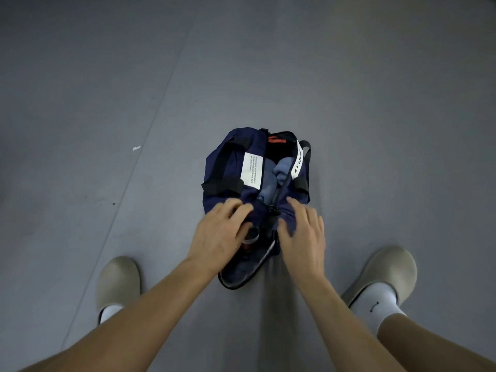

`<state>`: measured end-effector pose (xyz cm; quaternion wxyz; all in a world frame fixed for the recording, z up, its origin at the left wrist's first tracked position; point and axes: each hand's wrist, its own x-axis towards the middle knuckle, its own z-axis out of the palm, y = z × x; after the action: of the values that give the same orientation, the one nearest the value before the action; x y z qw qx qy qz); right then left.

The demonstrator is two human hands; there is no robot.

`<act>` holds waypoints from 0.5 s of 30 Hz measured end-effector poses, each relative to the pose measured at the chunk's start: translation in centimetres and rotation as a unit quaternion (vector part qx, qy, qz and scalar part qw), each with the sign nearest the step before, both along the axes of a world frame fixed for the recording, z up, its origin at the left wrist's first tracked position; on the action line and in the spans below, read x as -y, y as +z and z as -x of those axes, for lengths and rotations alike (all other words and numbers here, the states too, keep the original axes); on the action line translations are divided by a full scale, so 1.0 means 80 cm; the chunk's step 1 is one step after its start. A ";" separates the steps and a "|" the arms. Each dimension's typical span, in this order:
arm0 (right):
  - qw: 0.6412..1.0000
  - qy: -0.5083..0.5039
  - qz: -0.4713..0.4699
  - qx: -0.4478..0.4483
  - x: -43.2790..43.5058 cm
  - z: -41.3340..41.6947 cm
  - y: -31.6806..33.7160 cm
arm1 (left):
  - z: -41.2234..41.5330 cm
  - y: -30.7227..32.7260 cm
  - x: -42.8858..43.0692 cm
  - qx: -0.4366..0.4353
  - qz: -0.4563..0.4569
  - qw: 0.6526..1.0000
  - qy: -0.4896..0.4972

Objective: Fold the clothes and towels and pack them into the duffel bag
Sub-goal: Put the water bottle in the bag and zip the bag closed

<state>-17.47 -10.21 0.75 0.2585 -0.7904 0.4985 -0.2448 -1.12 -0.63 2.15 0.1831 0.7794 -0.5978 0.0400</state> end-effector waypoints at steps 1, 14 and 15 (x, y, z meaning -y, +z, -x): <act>0.997 0.044 0.017 -0.061 0.012 -0.008 0.000 | -0.003 0.008 0.012 0.008 -0.011 1.000 0.005; 0.954 0.197 0.130 -0.187 -0.010 0.020 0.023 | 0.048 0.008 -0.038 -0.101 -0.058 0.992 0.057; 0.947 0.211 0.133 -0.203 -0.018 0.029 0.028 | 0.056 0.009 -0.046 -0.107 -0.063 0.991 0.057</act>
<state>-19.77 -8.81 2.95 0.0905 -0.9376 0.3253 -0.0835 -5.59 3.05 2.86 0.1937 0.8223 -0.5303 -0.0712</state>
